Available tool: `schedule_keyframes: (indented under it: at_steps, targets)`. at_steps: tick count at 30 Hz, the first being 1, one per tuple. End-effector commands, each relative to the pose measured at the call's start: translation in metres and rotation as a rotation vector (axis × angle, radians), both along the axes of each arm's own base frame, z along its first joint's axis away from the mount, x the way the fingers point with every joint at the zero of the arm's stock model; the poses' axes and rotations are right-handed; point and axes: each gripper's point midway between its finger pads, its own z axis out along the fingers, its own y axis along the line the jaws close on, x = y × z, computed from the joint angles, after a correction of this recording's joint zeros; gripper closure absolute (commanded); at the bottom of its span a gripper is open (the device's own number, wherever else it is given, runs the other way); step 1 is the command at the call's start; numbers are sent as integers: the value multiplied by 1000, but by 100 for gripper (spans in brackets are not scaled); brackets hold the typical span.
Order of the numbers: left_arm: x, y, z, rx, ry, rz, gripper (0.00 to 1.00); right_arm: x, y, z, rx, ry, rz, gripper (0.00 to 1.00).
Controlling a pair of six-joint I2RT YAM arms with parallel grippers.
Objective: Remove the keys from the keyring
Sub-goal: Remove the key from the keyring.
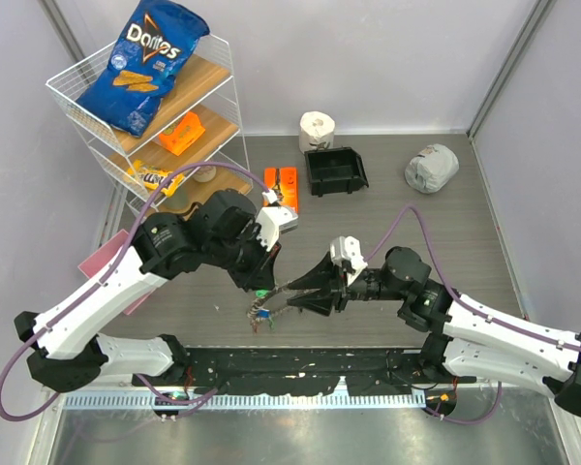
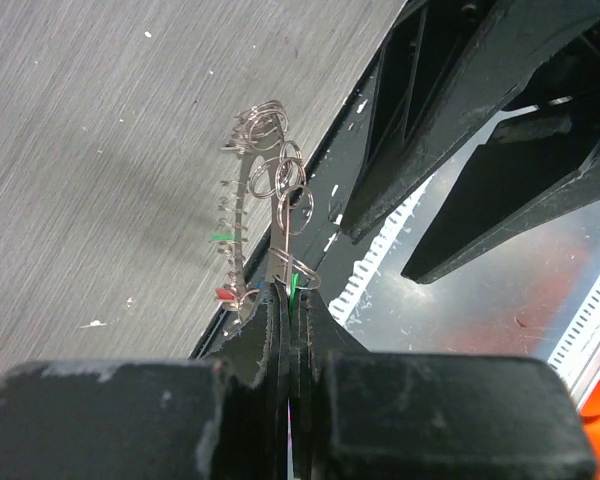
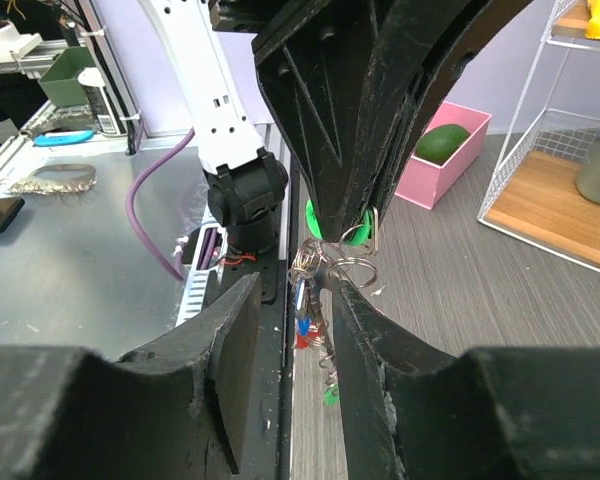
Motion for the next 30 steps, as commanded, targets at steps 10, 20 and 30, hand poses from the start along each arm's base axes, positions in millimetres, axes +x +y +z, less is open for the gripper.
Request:
schedule_keyframes:
  at_steps: [10,20,30]
  targets:
    - [-4,-14,22,-109,24,-16,100,7,9,2,-5,-52,-57,64]
    - [-9,-21,26,-153,39,-44,100,9,16,2,-11,-47,-59,64]
    - [-11,-24,25,-171,49,-56,100,9,19,9,11,-53,-56,64]
